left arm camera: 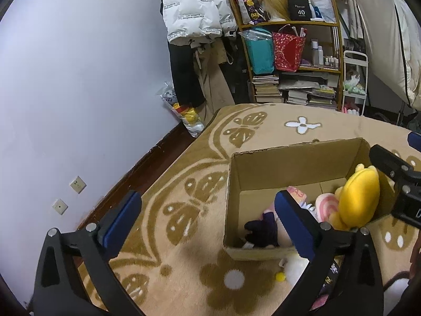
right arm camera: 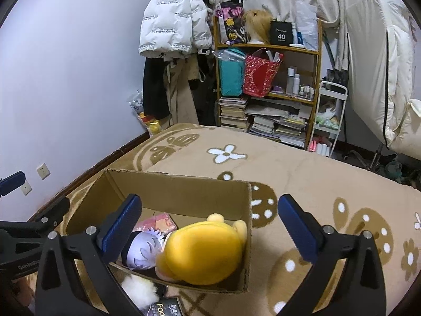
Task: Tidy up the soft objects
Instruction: 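Open both tools over the box to drop doll and yellow pouch, then move both tools back toward the remaining items beside the box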
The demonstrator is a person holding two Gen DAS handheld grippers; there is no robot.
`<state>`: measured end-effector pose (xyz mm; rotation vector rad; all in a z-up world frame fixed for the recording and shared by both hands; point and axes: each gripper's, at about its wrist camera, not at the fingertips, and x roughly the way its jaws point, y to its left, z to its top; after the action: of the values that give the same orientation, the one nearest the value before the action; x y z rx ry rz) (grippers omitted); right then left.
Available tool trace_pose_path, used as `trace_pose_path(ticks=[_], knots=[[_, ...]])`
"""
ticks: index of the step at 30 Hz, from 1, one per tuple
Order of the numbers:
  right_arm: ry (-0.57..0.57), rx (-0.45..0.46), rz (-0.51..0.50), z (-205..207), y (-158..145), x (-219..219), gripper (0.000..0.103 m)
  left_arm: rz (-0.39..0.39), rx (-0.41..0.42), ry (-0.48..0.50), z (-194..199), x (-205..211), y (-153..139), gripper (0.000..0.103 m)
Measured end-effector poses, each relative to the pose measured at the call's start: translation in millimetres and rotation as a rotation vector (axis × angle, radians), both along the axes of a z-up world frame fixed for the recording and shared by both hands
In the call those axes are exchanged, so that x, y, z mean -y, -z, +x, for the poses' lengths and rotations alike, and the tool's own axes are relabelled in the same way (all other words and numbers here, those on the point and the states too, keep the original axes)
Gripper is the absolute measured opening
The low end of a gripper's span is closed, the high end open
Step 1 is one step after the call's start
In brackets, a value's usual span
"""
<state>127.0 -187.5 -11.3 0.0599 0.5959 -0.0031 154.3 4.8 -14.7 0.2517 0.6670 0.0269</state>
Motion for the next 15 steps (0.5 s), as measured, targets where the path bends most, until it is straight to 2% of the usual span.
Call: trace_pose_path(ticks=[9, 15], knots=[[0.040, 0.006, 0.058, -31.9, -17.2, 9.9, 0.103, -0.060, -0.021, -0.005, -33.2, -18.7, -10.0, 0.101], [0.051, -0.002, 0.068, -55.4, -19.4, 11.9, 0.103, -0.073, -0.020, -0.007, -53.5, -23.0, -11.1, 0.101]])
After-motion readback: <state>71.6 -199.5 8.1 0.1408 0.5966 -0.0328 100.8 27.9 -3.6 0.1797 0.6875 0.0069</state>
